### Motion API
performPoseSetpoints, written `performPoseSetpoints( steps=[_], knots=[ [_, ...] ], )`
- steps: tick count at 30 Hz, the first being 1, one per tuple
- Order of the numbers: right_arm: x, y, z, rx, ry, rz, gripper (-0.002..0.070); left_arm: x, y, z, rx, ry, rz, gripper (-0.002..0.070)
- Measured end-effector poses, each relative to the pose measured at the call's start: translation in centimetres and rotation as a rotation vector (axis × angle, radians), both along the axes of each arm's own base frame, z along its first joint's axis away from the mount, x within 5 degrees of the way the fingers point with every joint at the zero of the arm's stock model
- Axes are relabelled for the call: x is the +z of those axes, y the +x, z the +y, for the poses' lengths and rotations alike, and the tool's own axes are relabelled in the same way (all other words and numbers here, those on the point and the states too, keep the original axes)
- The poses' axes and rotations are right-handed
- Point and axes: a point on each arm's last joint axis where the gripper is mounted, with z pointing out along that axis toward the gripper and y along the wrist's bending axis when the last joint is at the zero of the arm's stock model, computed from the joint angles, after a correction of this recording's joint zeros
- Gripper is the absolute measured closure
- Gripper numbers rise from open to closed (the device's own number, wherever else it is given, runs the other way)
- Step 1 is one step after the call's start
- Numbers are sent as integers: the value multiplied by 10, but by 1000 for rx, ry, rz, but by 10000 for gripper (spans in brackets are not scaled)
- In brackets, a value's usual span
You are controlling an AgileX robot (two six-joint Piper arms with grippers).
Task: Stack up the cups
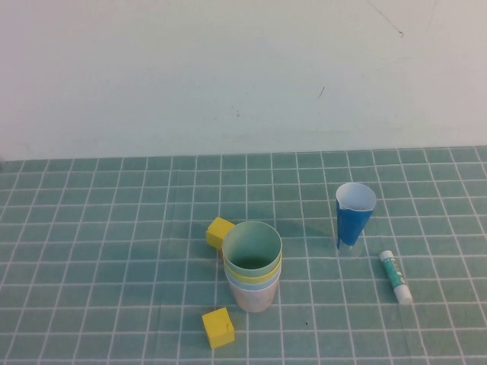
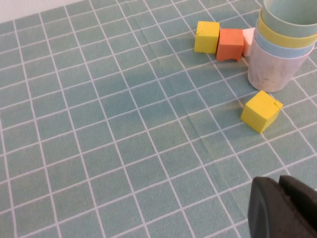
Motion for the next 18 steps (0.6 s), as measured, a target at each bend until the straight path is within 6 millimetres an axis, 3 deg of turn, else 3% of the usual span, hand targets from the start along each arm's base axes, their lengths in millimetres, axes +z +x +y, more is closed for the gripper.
performPoseSetpoints(
  steps=[7,18],
  knots=[
    [-24,-5,-10,-174,105,81,678,0,0,0,0,0,0,677],
    [-29,-7,-14,-253,197,136,679,0,0,0,-1,1,-1,678]
  ],
)
